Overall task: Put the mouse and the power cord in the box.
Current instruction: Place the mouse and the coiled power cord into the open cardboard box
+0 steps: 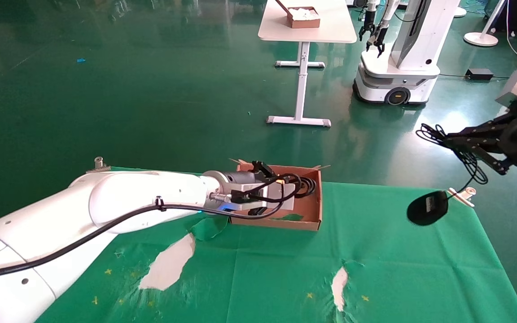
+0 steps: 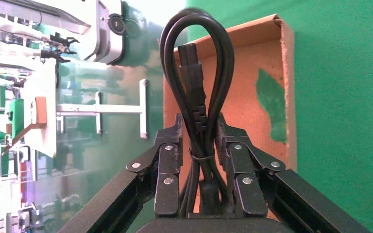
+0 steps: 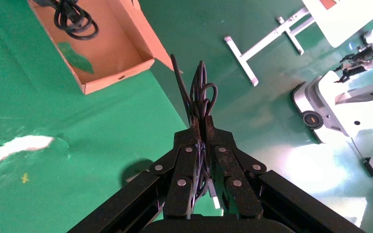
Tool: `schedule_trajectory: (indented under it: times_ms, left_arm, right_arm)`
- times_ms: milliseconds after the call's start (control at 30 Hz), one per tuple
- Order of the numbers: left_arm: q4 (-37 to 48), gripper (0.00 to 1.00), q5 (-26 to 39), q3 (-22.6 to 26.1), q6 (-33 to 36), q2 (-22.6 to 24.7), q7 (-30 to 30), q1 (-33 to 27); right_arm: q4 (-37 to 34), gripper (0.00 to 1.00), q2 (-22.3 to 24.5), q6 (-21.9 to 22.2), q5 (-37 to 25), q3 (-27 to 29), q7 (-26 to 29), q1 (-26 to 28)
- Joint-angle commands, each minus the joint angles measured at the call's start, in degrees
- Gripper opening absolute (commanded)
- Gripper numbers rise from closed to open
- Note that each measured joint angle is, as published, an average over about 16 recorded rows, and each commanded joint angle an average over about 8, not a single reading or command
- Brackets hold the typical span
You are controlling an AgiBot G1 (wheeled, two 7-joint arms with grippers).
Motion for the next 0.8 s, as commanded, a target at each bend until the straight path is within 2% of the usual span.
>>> schedule_trajectory:
  times_ms: [33,500,633,800]
  left_arm:
    - [0.28,1.0,-1.41,1.5,-0.65,-0.01,0.09,-0.4]
    - [1.97,1.0,-8.22,7.91,-4.16,-0.12,0.87,-2.39]
    - [5.62,1.0,-9.62,8.19,-6.81,-0.47,0.73,-3.56]
    - [11.78,1.0,-11.53,7.28,-7.89,-2.42,1.0,-6.06]
  right_arm:
    - [-0.32,0.0,0.01,-0.01,0.41,0.15,-0.49,0.05]
    - [2.16,0.0,1.33,-1.42,2.72,0.9,0.22,-0.45]
    - [2.14,0.0,-0.33,-1.47,4.31,1.1,-0.87,0.27]
    - [0.1,0.0,-4.75,-0.17,5.23,0.57,-3.94,1.24]
